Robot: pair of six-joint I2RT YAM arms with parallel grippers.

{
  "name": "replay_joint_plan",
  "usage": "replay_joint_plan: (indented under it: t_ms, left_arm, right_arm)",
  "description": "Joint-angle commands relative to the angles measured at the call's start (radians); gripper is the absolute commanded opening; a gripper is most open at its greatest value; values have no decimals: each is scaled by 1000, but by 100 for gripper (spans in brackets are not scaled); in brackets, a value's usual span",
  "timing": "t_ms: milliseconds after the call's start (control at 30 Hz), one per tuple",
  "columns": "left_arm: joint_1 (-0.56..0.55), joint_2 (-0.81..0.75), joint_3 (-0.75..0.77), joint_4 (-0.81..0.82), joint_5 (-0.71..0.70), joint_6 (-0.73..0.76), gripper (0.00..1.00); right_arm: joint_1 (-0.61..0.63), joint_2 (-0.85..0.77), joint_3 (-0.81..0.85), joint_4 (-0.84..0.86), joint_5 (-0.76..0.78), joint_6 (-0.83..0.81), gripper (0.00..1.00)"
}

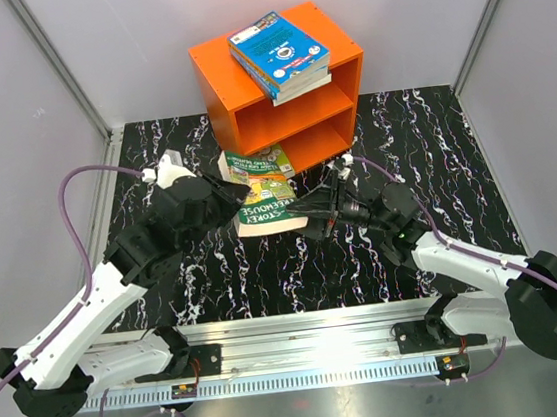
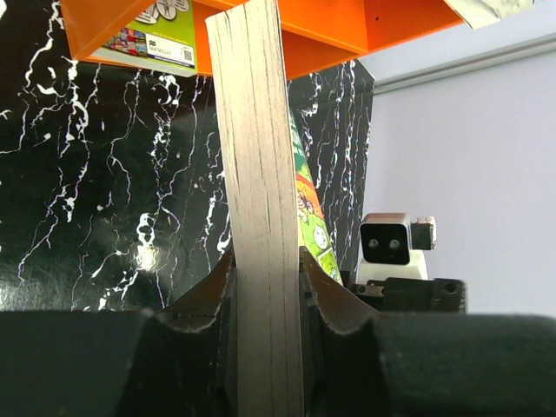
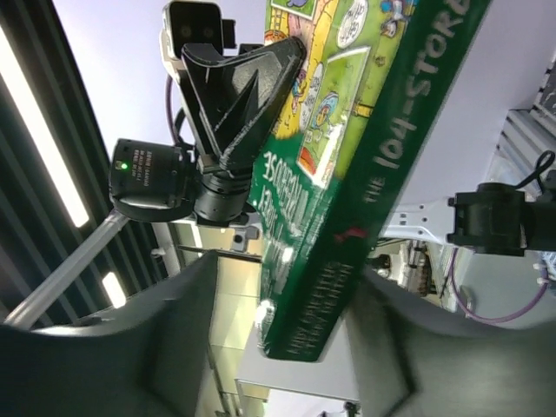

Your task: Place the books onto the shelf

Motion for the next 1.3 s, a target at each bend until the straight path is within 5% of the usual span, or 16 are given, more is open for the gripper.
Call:
replay_joint_plan:
  t_ms: [0,67,200,400,533,767,833,967,1100,1267]
  left_arm:
    - [2,1,22,-63,-129,43,0]
    - [-8,-2,25,-68,-137,43,0]
    - [-35,-2,37,-86,-155,57,0]
    - [-81,-11,40,-83,-140,105,0]
    - [-101,-34,19,-71,-128,134,3]
    - [-149,-54,-41,-83,-100,138,9]
    - [-161,-54,-55,-86,-76,137,17]
    - [-163,-80,-68,-134,-75,143,65]
    - [-163,-169,-102,-216,-124,108,83]
    - [-161,-345,-160,-368,-163,-12,86]
  right_arm:
    - [11,-34,72,87,-12,-22,55]
    - [10,-22,80,69,-10,-40,47]
    - [10,1,101,37,-13,-66,0]
    - [5,-22,164,-277,-38,-245,0]
    - [-35,-84,233,-835,42,-521,0]
    - [-196,-178,181,-1037,97,-609,0]
    - [-208,-173,196,-1120,106,-686,0]
    - [-211,-172,212,-1212,126,-773,0]
    - [-232,-144,184,-1165,128,-801,0]
    - [-312,-36,193,-1056,59,-828,0]
